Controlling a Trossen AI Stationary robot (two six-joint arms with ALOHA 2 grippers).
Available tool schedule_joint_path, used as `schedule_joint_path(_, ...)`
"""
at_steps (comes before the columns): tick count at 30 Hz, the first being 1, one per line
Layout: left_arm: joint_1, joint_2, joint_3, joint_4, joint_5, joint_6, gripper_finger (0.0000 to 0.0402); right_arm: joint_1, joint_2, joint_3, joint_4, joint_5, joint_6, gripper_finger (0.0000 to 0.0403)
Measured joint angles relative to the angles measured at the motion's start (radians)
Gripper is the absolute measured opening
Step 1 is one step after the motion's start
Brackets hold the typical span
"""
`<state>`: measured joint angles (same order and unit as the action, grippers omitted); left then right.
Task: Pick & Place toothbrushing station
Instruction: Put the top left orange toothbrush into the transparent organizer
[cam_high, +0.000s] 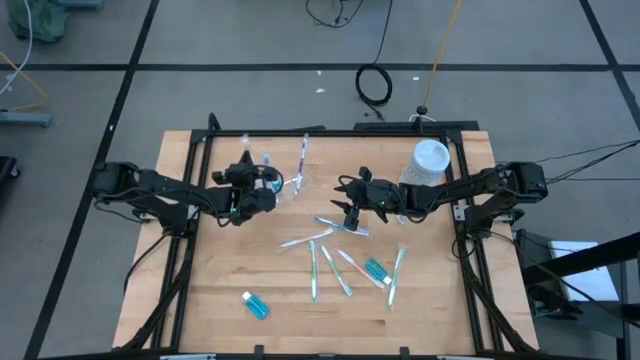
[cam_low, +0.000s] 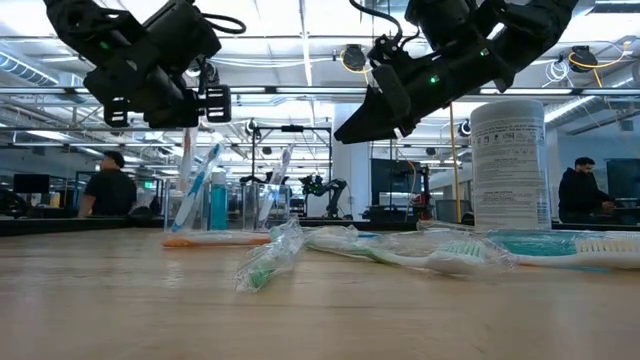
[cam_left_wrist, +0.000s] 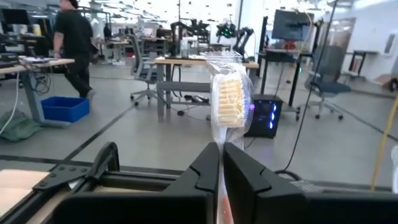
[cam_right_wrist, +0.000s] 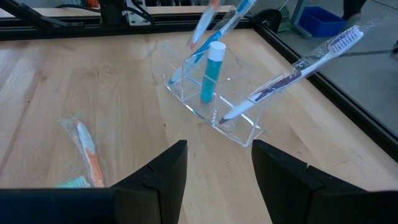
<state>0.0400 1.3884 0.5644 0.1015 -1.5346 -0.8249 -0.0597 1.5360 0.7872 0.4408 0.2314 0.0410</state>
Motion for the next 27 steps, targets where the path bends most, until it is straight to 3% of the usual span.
schedule_joint_path(5,0.006,0.000,0.000,0.036,0.035,0.150,0.0003,0.000,0.000,0.000,0.000,0.000,0.000,0.0171)
schedule_joint_path(9,0.004,0.000,0.000,0.044,0.150,0.332,0.0020,0.000,0.000,0.000,-0.003,0.000,0.000,0.0171)
schedule_joint_path(13,0.004,0.000,0.000,0.053,0.273,0.350,0.0049,0.000,0.000,0.000,-0.004,0.000,0.000,0.0171)
schedule_joint_path(27,-0.013,-0.027,0.000,0.054,0.228,0.368,0.0137,0.000,0.000,0.000,-0.004,0.000,0.000,0.0171)
